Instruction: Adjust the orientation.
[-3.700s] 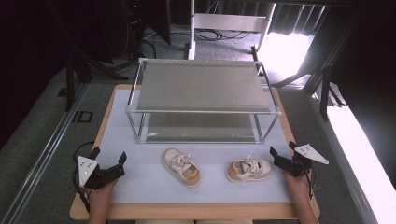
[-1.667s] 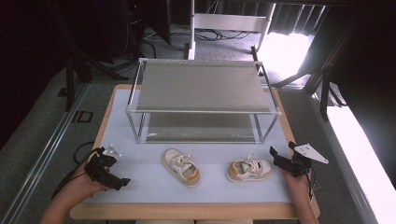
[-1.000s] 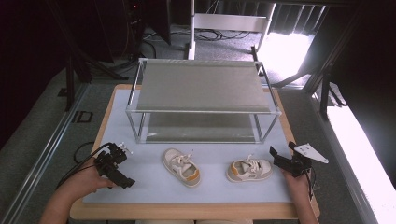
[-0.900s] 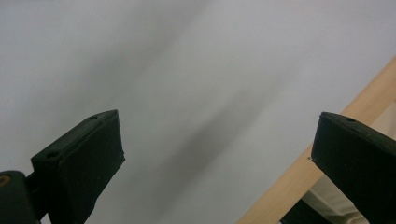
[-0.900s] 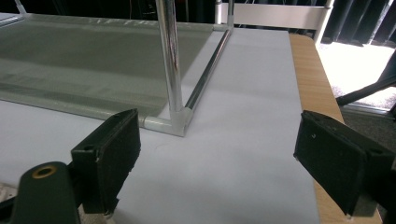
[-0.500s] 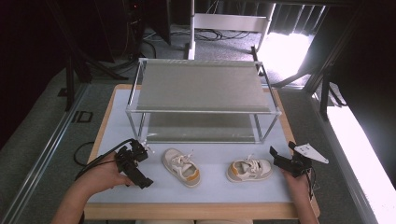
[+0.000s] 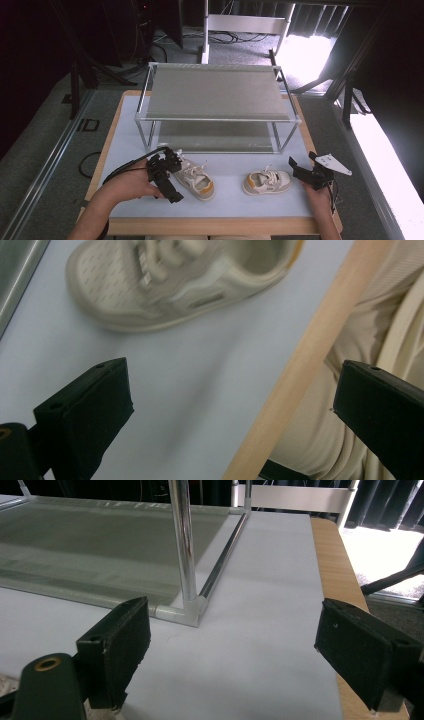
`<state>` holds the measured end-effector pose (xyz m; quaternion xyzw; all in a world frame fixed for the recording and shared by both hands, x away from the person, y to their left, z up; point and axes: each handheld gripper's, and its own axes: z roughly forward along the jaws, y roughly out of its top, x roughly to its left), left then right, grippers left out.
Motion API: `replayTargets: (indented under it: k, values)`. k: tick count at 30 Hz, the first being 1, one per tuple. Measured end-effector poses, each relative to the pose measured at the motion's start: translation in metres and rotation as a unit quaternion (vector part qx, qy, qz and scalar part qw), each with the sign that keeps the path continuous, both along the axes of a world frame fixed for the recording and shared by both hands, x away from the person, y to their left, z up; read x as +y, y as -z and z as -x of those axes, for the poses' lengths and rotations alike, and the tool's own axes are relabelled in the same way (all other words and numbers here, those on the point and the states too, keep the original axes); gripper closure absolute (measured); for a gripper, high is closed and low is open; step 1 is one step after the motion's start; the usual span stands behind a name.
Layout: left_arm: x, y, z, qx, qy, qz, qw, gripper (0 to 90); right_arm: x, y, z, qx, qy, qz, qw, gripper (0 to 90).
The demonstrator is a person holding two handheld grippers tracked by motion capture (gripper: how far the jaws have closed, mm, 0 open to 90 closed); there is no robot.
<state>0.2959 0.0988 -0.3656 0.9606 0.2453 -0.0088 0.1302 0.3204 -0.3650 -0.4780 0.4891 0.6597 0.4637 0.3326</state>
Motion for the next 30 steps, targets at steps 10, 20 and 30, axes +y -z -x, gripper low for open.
replayTargets:
  k: [10,20,30]
  values:
    - [-0.041,-0.009,0.0,0.008,0.05,0.007,0.9987,1.9,0.0,0.0,0.0,-0.001,-0.001,0.0,1.0,14.1]
    - [-0.074,-0.006,-0.002,0.013,0.077,0.004,0.9969,5.1,-0.001,0.0,0.0,-0.001,0.0,-0.001,1.0,14.9]
    - [-0.089,0.016,-0.014,0.017,0.054,-0.029,0.998,25.4,-0.001,0.0,0.0,-0.001,-0.001,-0.004,1.0,14.9]
